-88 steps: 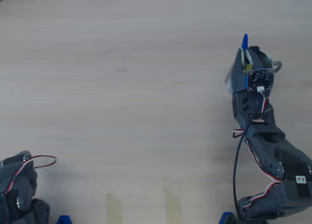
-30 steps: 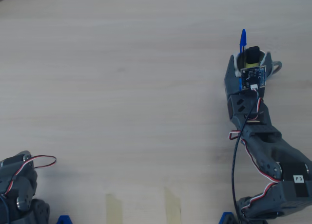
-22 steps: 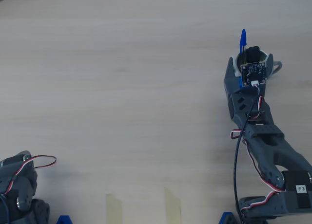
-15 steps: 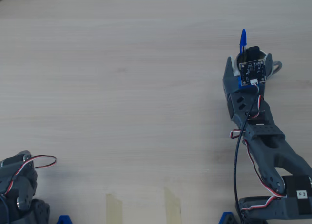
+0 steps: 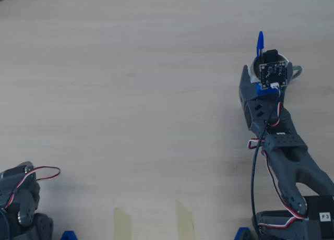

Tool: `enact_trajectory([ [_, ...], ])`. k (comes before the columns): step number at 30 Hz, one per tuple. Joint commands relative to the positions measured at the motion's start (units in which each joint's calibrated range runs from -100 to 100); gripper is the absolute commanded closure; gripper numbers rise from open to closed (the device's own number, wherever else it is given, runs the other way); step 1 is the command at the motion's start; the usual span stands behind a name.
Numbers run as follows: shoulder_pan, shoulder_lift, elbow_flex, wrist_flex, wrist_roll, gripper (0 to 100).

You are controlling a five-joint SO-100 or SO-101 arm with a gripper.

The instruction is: Grab the blue pen and put it in the silver cup.

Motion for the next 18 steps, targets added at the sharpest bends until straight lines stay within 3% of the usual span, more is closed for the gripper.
enact_trajectory([
  [1,-0.06,-5.26,-0.45,3.73,-0.84,58],
  [6,-0.06,-10.25,1.0,9.05,-1.88,59],
  [18,0.12,-25.13,11.7,9.22,-4.54,60],
])
